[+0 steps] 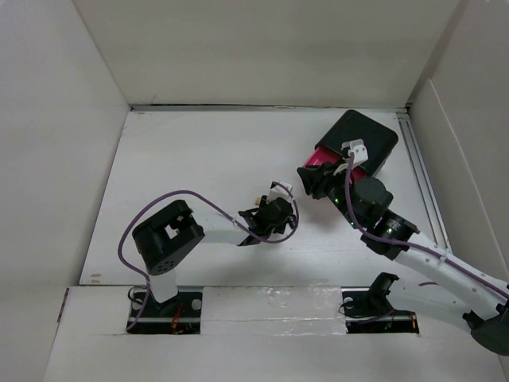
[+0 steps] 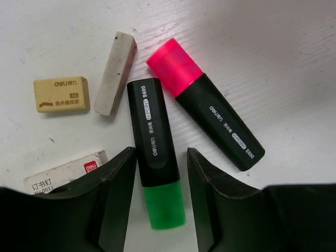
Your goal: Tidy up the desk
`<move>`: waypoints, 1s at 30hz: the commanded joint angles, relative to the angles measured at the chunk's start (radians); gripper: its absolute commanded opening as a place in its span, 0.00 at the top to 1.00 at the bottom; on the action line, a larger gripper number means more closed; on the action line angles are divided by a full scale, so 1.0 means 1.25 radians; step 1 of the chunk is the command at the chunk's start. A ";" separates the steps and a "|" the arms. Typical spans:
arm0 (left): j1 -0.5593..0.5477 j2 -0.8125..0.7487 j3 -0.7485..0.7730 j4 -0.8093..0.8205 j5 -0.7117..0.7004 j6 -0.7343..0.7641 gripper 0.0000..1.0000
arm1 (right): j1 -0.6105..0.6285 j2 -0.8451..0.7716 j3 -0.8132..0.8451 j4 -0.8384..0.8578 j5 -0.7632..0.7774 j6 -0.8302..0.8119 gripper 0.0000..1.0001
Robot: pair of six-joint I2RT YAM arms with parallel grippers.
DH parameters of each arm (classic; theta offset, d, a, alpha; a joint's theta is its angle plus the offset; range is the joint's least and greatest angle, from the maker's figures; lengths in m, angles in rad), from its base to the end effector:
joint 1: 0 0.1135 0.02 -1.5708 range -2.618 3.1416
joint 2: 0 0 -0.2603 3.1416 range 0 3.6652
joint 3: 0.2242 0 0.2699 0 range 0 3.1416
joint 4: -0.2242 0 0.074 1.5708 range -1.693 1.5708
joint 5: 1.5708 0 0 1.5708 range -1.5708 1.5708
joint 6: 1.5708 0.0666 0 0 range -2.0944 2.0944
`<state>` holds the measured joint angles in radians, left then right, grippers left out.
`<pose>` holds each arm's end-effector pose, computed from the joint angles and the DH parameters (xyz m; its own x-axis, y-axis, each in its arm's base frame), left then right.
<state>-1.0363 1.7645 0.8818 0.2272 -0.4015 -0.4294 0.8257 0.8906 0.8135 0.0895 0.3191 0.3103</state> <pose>0.2215 -0.3231 0.1213 -0.5464 0.1707 -0.8199 0.4474 0.8871 -0.1135 0.1920 0.1773 0.3571 -0.1402 0.2757 -0.9510 -0.4646 0.8298 0.3090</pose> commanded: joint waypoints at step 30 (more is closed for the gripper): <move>-0.004 -0.230 0.232 0.032 0.062 0.103 0.97 | -0.010 -0.152 -0.069 0.041 0.184 0.030 0.68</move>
<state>-1.0389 1.4376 1.0874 0.1974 -0.3752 -0.3588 0.8185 0.7418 0.7349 0.0898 0.4816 0.3237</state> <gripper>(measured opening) 0.229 0.319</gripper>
